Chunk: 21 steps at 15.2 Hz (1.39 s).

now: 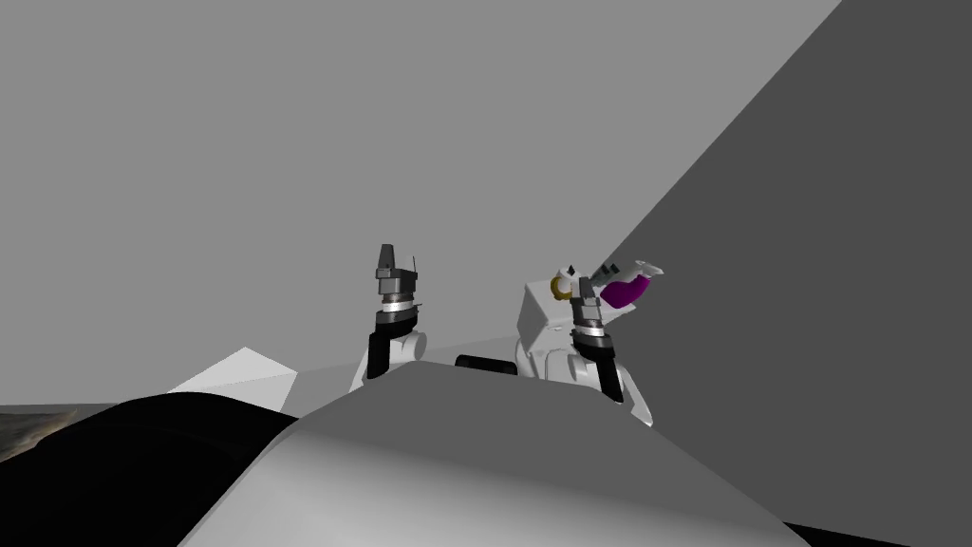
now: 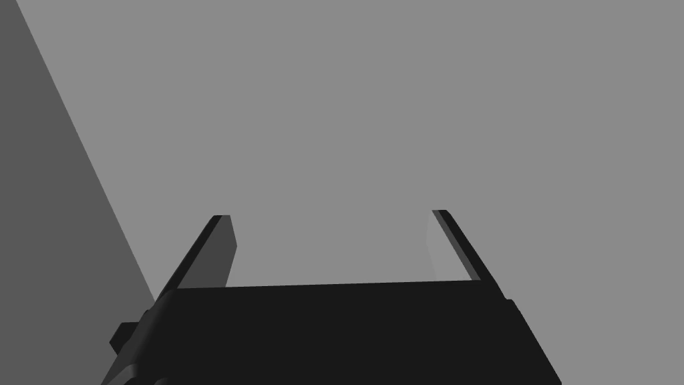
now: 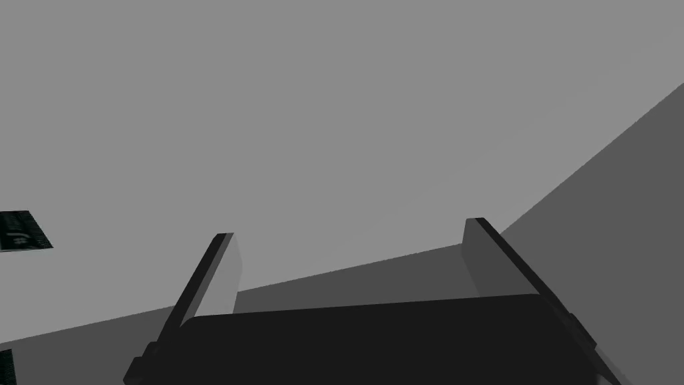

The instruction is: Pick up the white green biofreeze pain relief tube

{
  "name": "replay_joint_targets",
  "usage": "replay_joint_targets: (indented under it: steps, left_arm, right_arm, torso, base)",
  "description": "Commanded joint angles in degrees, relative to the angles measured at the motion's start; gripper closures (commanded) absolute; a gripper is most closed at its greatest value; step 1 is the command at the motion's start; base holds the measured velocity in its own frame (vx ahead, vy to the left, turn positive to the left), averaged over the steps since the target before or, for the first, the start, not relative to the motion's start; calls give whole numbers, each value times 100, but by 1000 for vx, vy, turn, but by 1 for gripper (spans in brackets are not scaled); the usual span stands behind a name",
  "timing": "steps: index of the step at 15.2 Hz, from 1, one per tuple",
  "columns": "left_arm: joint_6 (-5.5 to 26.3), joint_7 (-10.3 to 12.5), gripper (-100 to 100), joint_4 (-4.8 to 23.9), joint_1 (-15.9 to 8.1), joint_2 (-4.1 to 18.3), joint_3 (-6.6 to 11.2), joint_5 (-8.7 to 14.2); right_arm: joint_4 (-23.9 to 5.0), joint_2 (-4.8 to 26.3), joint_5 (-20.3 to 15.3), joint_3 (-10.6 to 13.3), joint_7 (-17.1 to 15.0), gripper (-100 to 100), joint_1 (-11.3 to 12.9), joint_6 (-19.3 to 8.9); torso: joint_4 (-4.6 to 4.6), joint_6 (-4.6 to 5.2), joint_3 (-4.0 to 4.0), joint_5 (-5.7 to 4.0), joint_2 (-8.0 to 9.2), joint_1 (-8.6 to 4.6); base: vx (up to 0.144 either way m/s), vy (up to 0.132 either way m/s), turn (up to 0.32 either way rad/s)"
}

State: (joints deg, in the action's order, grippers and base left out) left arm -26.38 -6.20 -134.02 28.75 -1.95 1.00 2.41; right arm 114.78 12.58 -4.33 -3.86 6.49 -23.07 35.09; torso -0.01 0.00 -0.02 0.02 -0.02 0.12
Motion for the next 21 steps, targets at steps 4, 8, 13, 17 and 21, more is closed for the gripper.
replay_joint_targets:
  steps: [4, 8, 13, 17, 21]
  left_arm:
    - [0, 0, 0, 0, 0, 0, 0, 0]
    - [0, 0, 0, 0, 0, 0, 0, 0]
    - [0, 0, 0, 0, 0, 0, 0, 0]
    - [0, 0, 0, 0, 0, 0, 0, 0]
    - [0, 0, 0, 0, 0, 0, 0, 0]
  right_arm:
    - [-578, 269, -105, -27, 313, -100, 347, -46]
    - [-1028, 494, -200, -54, 593, -100, 659, -104]
    - [-1579, 712, -302, -82, 892, -100, 991, -165]
    - [-2043, 925, -407, -112, 1203, -100, 1337, -230]
    - [-2473, 1029, -461, -127, 1362, -100, 1514, -263]
  torso:
    - [0, 0, 0, 1, 0, 2]
    - [0, 0, 0, 0, 0, 1]
    - [0, 0, 1, 0, 1, 2]
    - [0, 0, 0, 1, 0, 3]
    - [0, 0, 1, 2, 2, 7]
  base:
    - [-3, 37, -24]
    - [-1, 35, -17]
    - [-5, 37, -20]
    - [-2, 40, -24]
    - [-6, 45, -22]
